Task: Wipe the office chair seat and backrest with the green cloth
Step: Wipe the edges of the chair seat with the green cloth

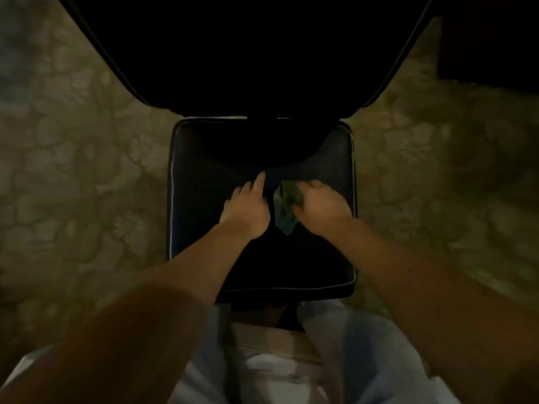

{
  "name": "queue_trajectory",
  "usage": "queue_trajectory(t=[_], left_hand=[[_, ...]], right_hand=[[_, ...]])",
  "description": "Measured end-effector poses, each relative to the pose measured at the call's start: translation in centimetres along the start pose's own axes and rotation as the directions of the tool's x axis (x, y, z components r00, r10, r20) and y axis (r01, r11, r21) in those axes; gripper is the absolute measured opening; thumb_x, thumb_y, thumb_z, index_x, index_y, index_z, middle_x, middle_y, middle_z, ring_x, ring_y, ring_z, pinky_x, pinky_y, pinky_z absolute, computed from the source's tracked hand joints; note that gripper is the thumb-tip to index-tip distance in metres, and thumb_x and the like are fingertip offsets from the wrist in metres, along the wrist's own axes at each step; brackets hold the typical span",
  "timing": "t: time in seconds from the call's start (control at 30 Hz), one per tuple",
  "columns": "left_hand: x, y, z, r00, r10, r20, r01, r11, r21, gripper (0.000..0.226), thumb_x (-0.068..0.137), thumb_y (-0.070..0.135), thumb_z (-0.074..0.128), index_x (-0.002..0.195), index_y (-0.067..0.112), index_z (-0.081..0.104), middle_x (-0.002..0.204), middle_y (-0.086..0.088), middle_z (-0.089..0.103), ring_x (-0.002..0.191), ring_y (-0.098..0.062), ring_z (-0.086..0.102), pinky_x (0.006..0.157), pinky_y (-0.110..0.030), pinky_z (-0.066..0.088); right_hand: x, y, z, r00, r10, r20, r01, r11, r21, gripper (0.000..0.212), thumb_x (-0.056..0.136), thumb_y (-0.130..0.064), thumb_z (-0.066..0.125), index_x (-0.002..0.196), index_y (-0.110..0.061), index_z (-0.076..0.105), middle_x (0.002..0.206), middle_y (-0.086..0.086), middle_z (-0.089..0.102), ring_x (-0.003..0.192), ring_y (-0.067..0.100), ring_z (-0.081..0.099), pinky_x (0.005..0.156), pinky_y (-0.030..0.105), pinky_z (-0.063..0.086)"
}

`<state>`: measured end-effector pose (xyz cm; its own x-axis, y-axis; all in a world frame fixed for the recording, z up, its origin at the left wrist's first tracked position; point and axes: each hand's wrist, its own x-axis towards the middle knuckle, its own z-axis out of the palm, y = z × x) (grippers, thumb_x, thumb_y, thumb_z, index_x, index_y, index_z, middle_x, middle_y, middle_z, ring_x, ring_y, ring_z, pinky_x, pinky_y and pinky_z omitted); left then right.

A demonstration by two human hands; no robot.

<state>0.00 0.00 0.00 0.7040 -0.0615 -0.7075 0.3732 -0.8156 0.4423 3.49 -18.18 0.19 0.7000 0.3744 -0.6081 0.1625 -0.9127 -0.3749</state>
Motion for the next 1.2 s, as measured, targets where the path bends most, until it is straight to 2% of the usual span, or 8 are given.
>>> queue_trajectory(t=[0.07, 0.13, 0.3, 0.5, 0.63, 0.77, 0.93, 1.2], left_hand=[[0.7, -0.6, 1.9, 0.999, -0.043, 0.031, 0.043, 0.999, 0.012, 0.070, 0.107, 0.019, 0.036, 0.161, 0.032, -0.007, 0.170, -0.006, 0.005, 0.154, -0.035, 0.006, 0.121, -0.062, 0.016], [1.4, -1.2, 4.2, 0.995, -0.094, 0.025, 0.092, 0.993, 0.078, 0.077, 0.105, 0.018, 0.039, 0.159, 0.036, -0.013, 0.170, -0.005, -0.006, 0.155, -0.037, -0.005, 0.120, -0.066, 0.010], [3.4, -3.7, 8.1, 0.989, -0.141, -0.041, 0.147, 0.944, 0.295, 0.068, 0.108, 0.042, 0.025, 0.157, 0.031, -0.021, 0.167, -0.011, -0.019, 0.152, -0.046, -0.011, 0.118, -0.070, 0.010], [3.8, -6.0, 11.4, 0.982, -0.136, -0.132, 0.174, 0.923, 0.342, 0.072, 0.102, 0.063, 0.011, 0.154, 0.031, -0.028, 0.162, -0.008, -0.035, 0.151, -0.044, -0.021, 0.119, -0.069, 0.009], [3.7, -6.9, 12.3, 0.983, -0.079, -0.168, 0.140, 0.911, 0.388, 0.081, 0.097, 0.072, 0.012, 0.154, 0.032, -0.030, 0.162, -0.011, -0.035, 0.150, -0.047, -0.021, 0.116, -0.070, 0.007], [3.5, -8.0, 13.4, 0.973, -0.007, -0.231, 0.112, 0.888, 0.447, 0.085, 0.095, 0.076, 0.014, 0.153, 0.033, -0.031, 0.162, -0.013, -0.034, 0.150, -0.047, -0.021, 0.117, -0.070, 0.007], [3.2, -9.8, 14.3, 0.947, 0.110, -0.303, 0.057, 0.869, 0.492, 0.082, 0.095, 0.075, 0.012, 0.155, 0.034, -0.026, 0.165, -0.013, -0.028, 0.151, -0.047, -0.018, 0.118, -0.069, 0.005], [3.3, -11.9, 13.4, 0.911, 0.273, -0.309, -0.060, 0.829, 0.556, 0.080, 0.095, 0.076, 0.011, 0.158, 0.037, -0.018, 0.167, -0.011, -0.020, 0.152, -0.046, -0.014, 0.120, -0.068, 0.003]], right_hand=[[0.9, -0.4, 2.4, 0.994, 0.106, 0.022, -0.106, 0.994, -0.006, 0.070, 0.098, -0.041, 0.052, 0.154, -0.013, 0.022, 0.152, 0.018, 0.030, 0.136, 0.039, 0.033, 0.099, 0.046, 0.045], [1.8, -0.6, 5.1, 0.986, 0.164, 0.039, -0.163, 0.986, -0.032, 0.077, 0.098, -0.044, 0.049, 0.156, -0.014, 0.009, 0.161, 0.018, 0.012, 0.145, 0.038, 0.017, 0.107, 0.048, 0.039], [4.3, 0.2, 9.1, 0.979, 0.194, -0.062, -0.199, 0.976, -0.090, 0.079, 0.101, -0.044, 0.043, 0.157, -0.013, -0.003, 0.163, 0.021, -0.003, 0.150, 0.037, 0.002, 0.121, 0.046, 0.018], [4.9, 1.2, 11.6, 0.963, 0.155, -0.222, -0.187, 0.973, -0.132, 0.067, 0.104, -0.034, 0.038, 0.157, -0.011, 0.004, 0.163, 0.021, 0.002, 0.150, 0.037, 0.002, 0.122, 0.045, 0.010], [4.6, 1.8, 13.5, 0.946, 0.091, -0.311, -0.151, 0.973, -0.175, 0.060, 0.104, -0.024, 0.041, 0.155, -0.007, 0.017, 0.162, 0.021, 0.014, 0.150, 0.034, 0.010, 0.123, 0.044, 0.010], [4.1, 1.5, 15.3, 0.920, 0.049, -0.388, -0.138, 0.969, -0.203, 0.063, 0.097, -0.017, 0.052, 0.152, -0.003, 0.025, 0.157, 0.023, 0.026, 0.147, 0.034, 0.022, 0.123, 0.044, 0.014], [3.1, 0.6, 16.5, 0.888, 0.037, -0.459, -0.157, 0.961, -0.226, 0.056, 0.102, -0.014, 0.041, 0.154, -0.007, 0.021, 0.159, 0.017, 0.024, 0.147, 0.030, 0.022, 0.122, 0.037, 0.017], [0.8, 1.4, 17.9, 0.880, -0.048, -0.473, -0.080, 0.966, -0.246, 0.053, 0.100, -0.009, 0.044, 0.150, -0.009, 0.030, 0.153, 0.014, 0.035, 0.140, 0.030, 0.033, 0.112, 0.036, 0.031]])
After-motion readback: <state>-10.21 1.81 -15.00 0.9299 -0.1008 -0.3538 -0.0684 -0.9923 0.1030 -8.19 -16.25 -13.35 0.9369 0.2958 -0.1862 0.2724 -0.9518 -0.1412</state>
